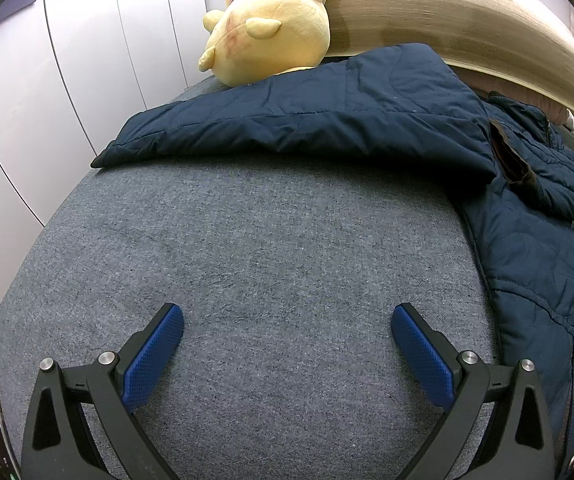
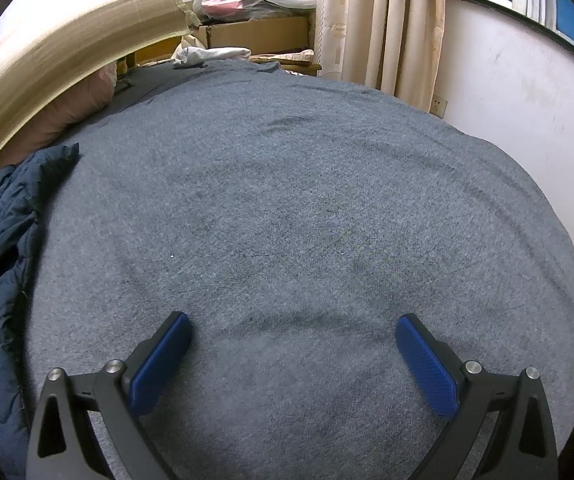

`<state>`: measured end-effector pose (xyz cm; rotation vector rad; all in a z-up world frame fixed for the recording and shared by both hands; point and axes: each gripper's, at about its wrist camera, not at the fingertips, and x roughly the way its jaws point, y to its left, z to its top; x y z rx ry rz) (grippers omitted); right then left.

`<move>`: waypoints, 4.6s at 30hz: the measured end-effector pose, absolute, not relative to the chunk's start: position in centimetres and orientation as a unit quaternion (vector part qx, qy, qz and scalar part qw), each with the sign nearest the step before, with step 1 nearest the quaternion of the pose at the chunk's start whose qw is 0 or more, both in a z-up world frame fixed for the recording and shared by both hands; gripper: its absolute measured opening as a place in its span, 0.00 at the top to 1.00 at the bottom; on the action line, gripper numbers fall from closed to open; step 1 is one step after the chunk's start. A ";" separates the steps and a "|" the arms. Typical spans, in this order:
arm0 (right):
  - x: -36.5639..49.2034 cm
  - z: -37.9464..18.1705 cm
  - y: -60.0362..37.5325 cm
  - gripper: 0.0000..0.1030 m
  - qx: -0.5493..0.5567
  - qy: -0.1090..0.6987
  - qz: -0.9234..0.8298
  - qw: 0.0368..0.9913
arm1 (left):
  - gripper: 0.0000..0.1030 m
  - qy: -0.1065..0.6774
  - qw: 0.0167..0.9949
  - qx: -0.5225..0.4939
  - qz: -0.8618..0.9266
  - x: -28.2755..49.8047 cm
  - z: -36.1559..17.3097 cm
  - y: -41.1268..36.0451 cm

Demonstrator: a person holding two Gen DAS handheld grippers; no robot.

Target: Fold large clothes

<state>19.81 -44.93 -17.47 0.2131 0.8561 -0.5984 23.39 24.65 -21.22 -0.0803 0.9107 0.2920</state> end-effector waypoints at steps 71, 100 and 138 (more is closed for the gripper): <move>20.2 -17.5 -44.8 0.00 0.097 0.412 -0.287 0.859 | 0.00 0.438 0.887 -0.038 0.141 23.2 -20.8 23.9; 9.2 -1.6 -33.0 0.00 0.202 0.356 0.076 0.909 | 0.00 0.343 0.930 -0.131 -0.006 7.8 -3.3 10.5; 15.3 -6.8 -29.7 0.00 0.158 0.431 0.087 0.884 | 0.00 0.279 0.817 -0.503 0.038 19.9 -13.3 38.8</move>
